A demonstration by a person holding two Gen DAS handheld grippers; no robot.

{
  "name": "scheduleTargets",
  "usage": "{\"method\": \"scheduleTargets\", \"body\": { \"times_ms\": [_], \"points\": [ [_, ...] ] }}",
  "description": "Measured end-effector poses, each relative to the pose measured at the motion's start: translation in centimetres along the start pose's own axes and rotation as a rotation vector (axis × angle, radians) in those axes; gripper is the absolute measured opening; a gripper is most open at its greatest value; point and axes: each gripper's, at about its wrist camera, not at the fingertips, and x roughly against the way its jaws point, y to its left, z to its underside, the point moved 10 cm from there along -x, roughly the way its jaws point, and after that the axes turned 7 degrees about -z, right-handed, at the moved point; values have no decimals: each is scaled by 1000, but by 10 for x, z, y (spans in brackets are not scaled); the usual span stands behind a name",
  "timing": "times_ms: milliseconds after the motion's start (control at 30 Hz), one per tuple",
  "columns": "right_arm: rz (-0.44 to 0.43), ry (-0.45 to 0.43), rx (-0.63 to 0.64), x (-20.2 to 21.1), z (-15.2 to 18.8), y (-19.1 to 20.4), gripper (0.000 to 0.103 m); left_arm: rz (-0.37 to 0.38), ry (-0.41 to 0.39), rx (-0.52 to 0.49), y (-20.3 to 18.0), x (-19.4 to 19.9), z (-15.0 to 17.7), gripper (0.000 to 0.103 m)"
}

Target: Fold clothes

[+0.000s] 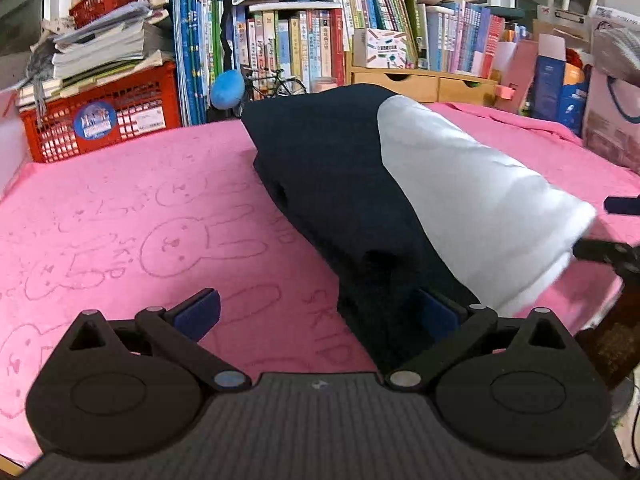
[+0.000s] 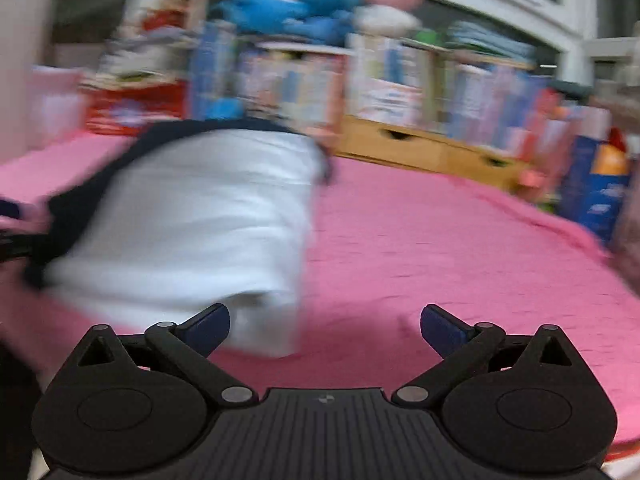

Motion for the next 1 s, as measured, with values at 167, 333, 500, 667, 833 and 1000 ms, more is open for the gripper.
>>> {"method": "scheduleTargets", "body": {
  "times_ms": [167, 333, 500, 667, 833, 1000],
  "points": [
    [-188, -184, -52, 32, -35, 21, 103, 25, -2, 18, 16, 16, -7, 103],
    [-158, -223, -111, -3, -66, 31, 81, -5, -133, 31, 29, 40, -51, 103],
    [-103, -118, -79, -50, -45, 54, 73, -13, -192, 25, 14, 36, -80, 103],
    [-41, -89, 6, -46, -17, 75, 73, 21, -158, -7, -26, 5, -79, 103],
    [-90, -93, -48, -38, -8, 78, 72, -14, -111, -81, -48, -29, -68, 103],
    [-100, -100, -60, -39, -9, 78, 73, -7, -30, -59, -34, -63, -32, 103]
  ]
}}
